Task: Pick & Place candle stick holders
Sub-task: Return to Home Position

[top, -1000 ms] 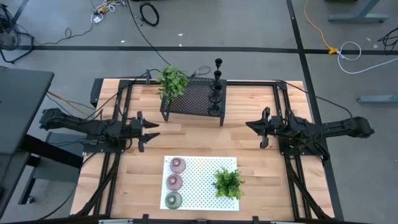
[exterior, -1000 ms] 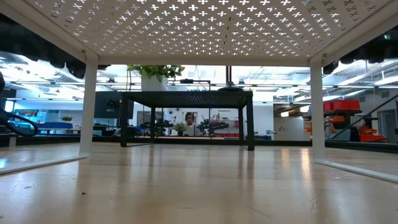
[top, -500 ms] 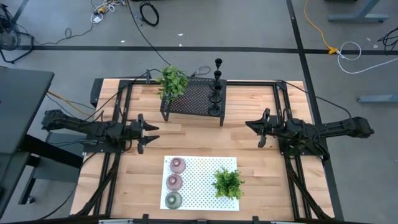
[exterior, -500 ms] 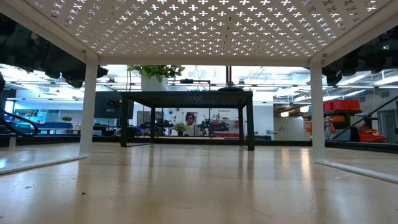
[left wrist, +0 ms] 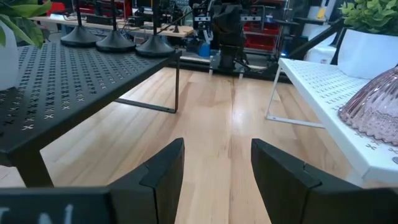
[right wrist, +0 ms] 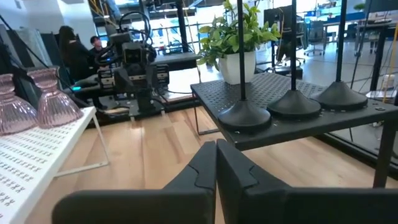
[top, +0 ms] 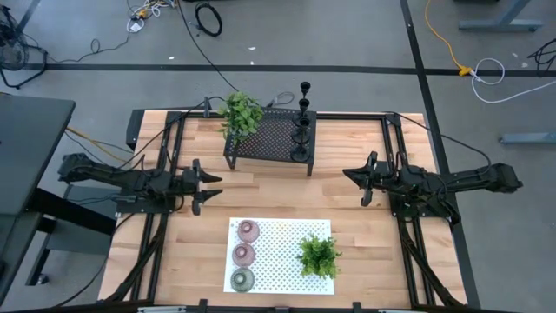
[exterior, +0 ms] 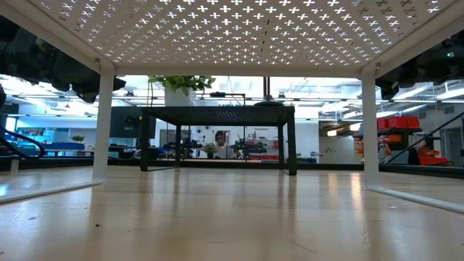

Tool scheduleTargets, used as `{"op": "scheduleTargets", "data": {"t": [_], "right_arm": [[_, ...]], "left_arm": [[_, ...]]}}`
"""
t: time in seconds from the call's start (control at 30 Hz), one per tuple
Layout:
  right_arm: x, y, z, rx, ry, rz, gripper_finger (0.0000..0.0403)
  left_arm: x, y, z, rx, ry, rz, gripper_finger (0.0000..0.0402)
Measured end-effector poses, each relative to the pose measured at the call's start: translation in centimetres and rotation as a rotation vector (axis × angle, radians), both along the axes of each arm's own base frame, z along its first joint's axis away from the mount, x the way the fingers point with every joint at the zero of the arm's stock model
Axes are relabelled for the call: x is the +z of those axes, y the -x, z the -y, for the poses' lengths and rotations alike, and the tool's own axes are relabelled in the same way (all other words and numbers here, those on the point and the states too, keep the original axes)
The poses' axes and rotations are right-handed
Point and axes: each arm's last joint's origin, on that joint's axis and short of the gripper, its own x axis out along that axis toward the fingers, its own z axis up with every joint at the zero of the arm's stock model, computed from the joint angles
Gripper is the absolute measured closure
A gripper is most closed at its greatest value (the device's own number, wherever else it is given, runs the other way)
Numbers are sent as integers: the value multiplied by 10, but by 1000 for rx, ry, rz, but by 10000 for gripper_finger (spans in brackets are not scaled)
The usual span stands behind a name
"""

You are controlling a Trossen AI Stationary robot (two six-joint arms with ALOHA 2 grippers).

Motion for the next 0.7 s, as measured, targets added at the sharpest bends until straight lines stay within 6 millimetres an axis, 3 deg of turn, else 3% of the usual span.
{"op": "scheduleTargets", "data": {"t": [0.43, 0.7], "right_arm": [[26, 27, 2, -12, -20, 313, 394], [32, 30, 2, -3, -34, 387, 394]], "left_arm": [[17, 12, -4, 15, 39, 194, 213], [20, 15, -7, 37, 46, 246, 213]]}}
